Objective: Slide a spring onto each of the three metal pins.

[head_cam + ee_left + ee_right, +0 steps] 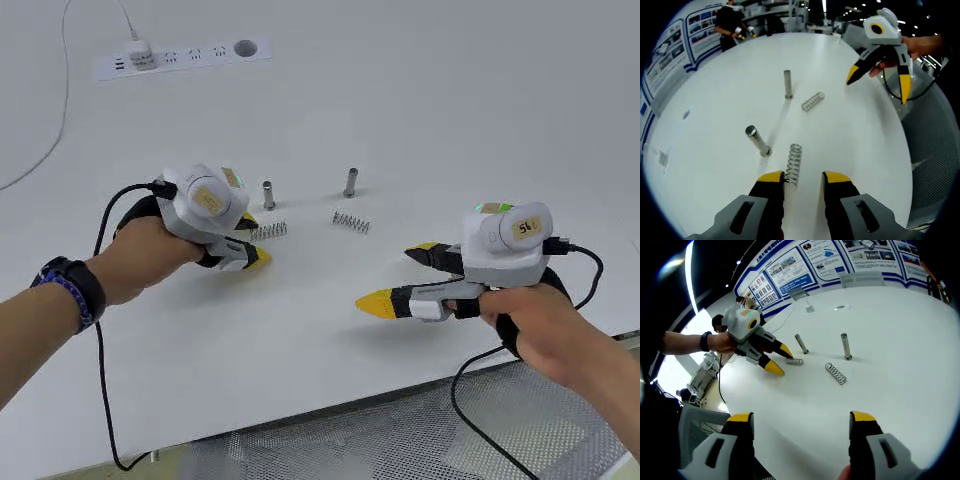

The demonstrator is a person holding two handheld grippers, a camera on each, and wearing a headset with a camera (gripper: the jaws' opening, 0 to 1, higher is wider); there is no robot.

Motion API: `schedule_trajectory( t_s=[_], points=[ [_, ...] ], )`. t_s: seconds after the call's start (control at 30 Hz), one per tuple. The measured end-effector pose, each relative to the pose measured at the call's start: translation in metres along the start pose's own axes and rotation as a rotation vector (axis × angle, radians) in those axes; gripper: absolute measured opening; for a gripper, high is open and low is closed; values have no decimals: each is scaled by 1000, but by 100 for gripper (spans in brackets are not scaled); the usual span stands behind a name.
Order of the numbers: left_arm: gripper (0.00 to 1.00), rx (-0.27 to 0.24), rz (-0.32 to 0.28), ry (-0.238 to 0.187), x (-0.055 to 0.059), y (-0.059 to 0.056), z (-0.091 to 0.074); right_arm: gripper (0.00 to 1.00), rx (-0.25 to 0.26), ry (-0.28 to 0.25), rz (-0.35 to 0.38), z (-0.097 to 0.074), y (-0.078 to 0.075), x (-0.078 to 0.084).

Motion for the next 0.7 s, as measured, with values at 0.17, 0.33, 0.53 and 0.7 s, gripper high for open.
schedule_trajectory(
  t_s=[0.17,0.33,0.53,0.7],
  points=[
    [29,-5,-7,-1,-1,1,2,79,-4,0,1,1,0,0],
    [23,-19,3,7,-2,5,7,79,-5,4,1,0,0,0],
    [15,-26,38,21,-2,2,7,79,-4,5,4,1,0,2],
    [11,-40,-55,4,0,2,5,79,-12,-3,20,3,3,0]
  ],
)
Point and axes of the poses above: the centre of the closed fingertips' face, and the gripper's own axes: z roughly forward along the fingers, y roughly to its left, x roughly out of its underside, the point moved 1 cm from there along -z, roughly backward along the fingers, and after that the axes turned 11 degrees about z, right-handed, at the moved point
